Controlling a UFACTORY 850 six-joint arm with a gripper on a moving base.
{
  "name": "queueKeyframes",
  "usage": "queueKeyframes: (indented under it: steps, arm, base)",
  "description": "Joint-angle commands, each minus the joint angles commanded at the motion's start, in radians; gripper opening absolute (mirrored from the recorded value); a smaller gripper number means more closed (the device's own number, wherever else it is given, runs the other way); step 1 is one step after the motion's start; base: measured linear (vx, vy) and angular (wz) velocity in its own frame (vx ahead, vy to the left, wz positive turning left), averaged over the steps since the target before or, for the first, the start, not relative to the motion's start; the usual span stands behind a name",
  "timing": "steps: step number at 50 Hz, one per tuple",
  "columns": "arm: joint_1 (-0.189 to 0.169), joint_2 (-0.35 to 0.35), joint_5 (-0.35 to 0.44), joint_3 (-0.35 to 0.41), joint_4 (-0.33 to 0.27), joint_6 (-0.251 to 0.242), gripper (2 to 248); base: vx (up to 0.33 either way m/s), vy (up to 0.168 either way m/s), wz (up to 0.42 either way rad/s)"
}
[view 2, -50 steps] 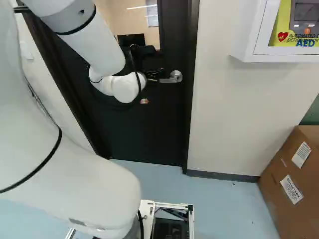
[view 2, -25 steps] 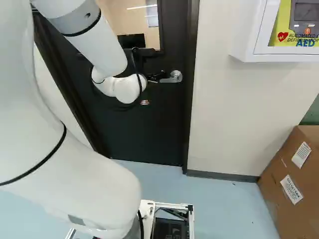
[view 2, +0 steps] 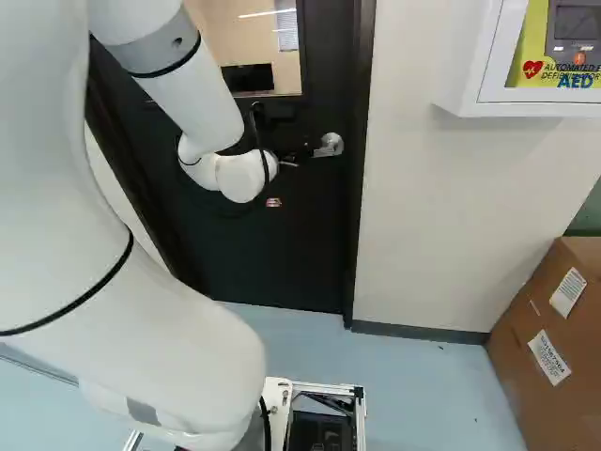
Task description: Open the door and move inside
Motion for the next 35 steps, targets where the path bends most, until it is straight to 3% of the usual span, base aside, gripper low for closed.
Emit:
queueKeyframes:
  steps: [35]
  arm:
    - [0.0,-0.071,0.0,0.013,0.0,0.0,247]
  base:
    - [0.0,0.0,0.0]
